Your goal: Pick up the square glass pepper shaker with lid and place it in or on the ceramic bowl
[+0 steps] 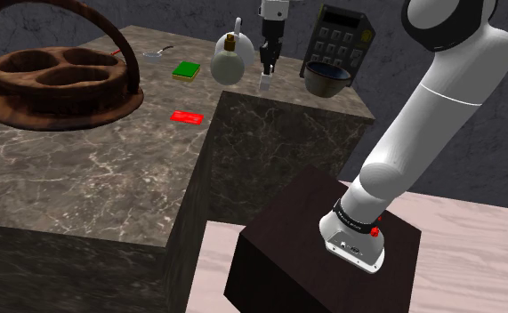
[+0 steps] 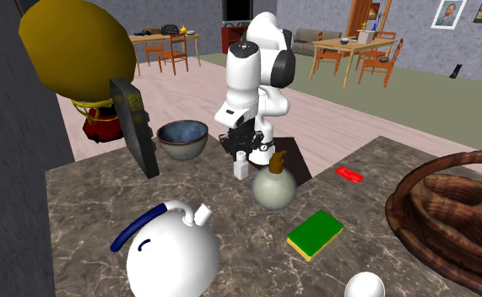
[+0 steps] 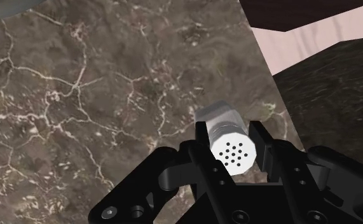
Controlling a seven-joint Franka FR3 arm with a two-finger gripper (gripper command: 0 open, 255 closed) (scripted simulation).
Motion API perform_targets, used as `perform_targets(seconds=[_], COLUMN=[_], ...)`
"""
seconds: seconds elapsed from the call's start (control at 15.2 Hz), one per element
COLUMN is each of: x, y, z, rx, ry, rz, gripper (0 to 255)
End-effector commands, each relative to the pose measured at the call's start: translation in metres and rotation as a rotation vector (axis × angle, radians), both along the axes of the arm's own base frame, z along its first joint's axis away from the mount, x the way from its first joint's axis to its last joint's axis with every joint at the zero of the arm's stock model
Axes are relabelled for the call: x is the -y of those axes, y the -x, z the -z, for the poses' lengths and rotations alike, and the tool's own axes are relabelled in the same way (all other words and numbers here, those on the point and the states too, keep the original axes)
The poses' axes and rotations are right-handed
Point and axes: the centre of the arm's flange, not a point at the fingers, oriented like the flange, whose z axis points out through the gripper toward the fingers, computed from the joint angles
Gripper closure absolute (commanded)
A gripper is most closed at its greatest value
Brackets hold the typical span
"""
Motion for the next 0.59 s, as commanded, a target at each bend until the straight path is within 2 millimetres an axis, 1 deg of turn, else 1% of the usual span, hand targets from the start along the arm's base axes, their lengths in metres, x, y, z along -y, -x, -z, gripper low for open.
perform_targets(seconds=[0.0,0.13,0.53], x=[0.0,0.0,0.0], y=[0.0,0.0,0.0], z=[0.0,0.0,-0.032], rx=[0.0,0.0,0.0], ry=[0.0,0.0,0.0], rz=[0.0,0.0,0.0], gripper=[255,255,255])
